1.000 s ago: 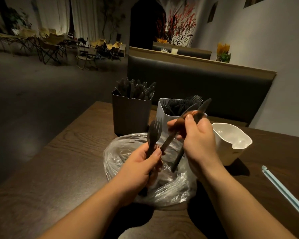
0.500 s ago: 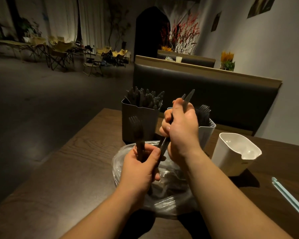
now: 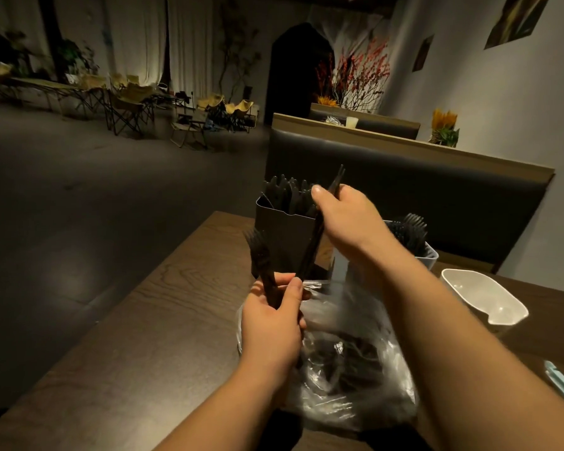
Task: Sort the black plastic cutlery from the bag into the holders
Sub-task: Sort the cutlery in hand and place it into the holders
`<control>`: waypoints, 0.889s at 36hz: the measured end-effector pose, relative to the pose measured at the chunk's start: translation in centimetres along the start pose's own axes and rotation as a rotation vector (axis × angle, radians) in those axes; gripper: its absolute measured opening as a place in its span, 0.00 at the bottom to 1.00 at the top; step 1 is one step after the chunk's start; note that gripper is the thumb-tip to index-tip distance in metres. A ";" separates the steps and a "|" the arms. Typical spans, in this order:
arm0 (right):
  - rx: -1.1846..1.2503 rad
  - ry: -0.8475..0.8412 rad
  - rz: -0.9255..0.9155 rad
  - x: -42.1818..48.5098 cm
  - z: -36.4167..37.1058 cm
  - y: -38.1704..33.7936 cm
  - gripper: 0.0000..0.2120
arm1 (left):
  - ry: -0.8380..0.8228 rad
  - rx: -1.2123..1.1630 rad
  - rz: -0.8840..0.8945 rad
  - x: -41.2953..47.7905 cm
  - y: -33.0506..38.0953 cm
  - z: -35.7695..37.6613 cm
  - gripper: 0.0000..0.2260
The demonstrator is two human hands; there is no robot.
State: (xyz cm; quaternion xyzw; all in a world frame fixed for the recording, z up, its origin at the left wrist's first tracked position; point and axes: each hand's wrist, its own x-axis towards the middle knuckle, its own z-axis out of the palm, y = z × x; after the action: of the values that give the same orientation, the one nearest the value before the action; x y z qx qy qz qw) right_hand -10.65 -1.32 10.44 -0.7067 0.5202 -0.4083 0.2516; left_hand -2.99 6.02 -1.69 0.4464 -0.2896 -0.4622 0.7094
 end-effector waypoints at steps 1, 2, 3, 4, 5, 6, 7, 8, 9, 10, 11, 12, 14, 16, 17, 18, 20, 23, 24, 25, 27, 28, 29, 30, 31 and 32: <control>-0.027 -0.036 -0.009 0.1 -0.5 -0.3 0.12 | -0.001 0.006 0.001 0.1 0.0 -0.1 0.02; -0.042 -0.070 -0.016 0.2 -0.8 -0.6 0.11 | -0.007 0.009 0.001 0.1 0.0 -0.1 0.02; -0.064 -0.100 -0.029 0.2 -1.1 -0.9 0.11 | -0.019 0.011 -0.003 0.1 -0.1 0.0 0.02; -0.108 -0.130 -0.046 0.3 -1.2 -1.1 0.12 | -0.034 0.011 -0.009 0.0 -0.1 0.0 0.02; -0.151 -0.153 -0.062 0.5 -1.2 -1.4 0.13 | -0.044 0.008 -0.020 -0.1 0.0 0.0 0.03; -0.171 -0.159 -0.074 0.8 -1.2 -1.6 0.12 | -0.051 0.011 -0.024 -0.1 0.0 0.0 0.04; -0.161 -0.139 -0.079 1.3 -1.3 -1.6 0.09 | -0.054 0.022 -0.019 0.0 0.0 -0.1 0.05; -0.124 -0.089 -0.079 1.9 -1.5 -1.6 0.07 | -0.062 0.035 -0.013 0.1 0.0 -0.2 0.06; -0.070 -0.025 -0.081 2.6 -1.7 -1.6 0.06 | -0.069 0.043 -0.021 0.2 0.1 -0.4 0.06; -0.009 0.042 -0.091 3.3 -2.1 -1.6 0.06 | -0.077 0.028 -0.048 0.3 0.2 -0.5 0.06; 0.039 0.111 -0.118 3.9 -2.5 -1.7 0.06 | -0.081 -0.002 -0.094 0.3 0.4 -0.5 0.08; 0.062 0.183 -0.157 4.7 -2.8 -1.8 0.07 | -0.081 -0.049 -0.147 0.3 0.5 -0.6 0.14; 0.085 0.292 -0.218 5.9 -3.0 -2.1 0.16 | -0.104 -0.153 -0.234 0.2 0.8 -0.6 0.25; 0.091 0.324 -0.253 6.5 -2.7 -2.3 0.22 | -0.148 -0.204 -0.284 0.1 0.8 -0.6 0.27; 0.082 0.326 -0.272 6.7 -2.5 -2.2 0.22 | -0.165 -0.216 -0.304 0.0 0.8 -0.6 0.26; 0.075 0.326 -0.294 6.8 -2.3 -2.2 0.20 | -0.172 -0.223 -0.318 0.0 0.8 -0.6 0.25; 0.057 0.323 -0.338 7.0 -2.0 -1.8 0.15 | -0.158 -0.218 -0.325 0.0 0.8 -0.5 0.21; -0.002 0.274 -0.365 7.2 -1.6 -0.9 0.13 | -0.130 -0.215 -0.297 0.2 0.8 -0.5 0.18; -0.014 0.247 -0.358 7.2 -1.5 -0.7 0.12 | -0.126 -0.217 -0.289 0.2 0.8 -0.5 0.18; -0.021 0.216 -0.349 7.1 -1.4 -0.6 0.12 | -0.131 -0.221 -0.285 0.2 0.8 -0.6 0.19; -0.054 0.135 -0.314 7.1 -1.1 -0.3 0.12 | -0.144 -0.239 -0.292 0.2 0.9 -0.6 0.22; -0.090 0.089 -0.290 7.0 -0.9 -0.1 0.12 | -0.150 -0.252 -0.299 0.2 0.9 -0.6 0.23; -0.132 0.046 -0.265 7.0 -0.8 0.1 0.14 | -0.154 -0.265 -0.305 0.2 0.9 -0.6 0.24; -0.163 0.014 -0.243 6.9 -0.7 0.1 0.15 | -0.159 -0.278 -0.308 0.2 0.9 -0.6 0.25; -0.178 0.000 -0.229 6.7 -0.6 0.1 0.17 | -0.167 -0.292 -0.310 0.3 1.0 -0.6 0.25; -0.178 0.003 -0.221 6.6 -0.6 0.1 0.20 | -0.176 -0.306 -0.313 0.2 1.0 -0.6 0.25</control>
State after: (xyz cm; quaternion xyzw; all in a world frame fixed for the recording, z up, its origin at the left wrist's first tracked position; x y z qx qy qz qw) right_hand -10.36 -7.48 12.75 -0.7787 0.4735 -0.3869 0.1406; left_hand -2.00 6.20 -1.06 0.3313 -0.2041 -0.6420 0.6606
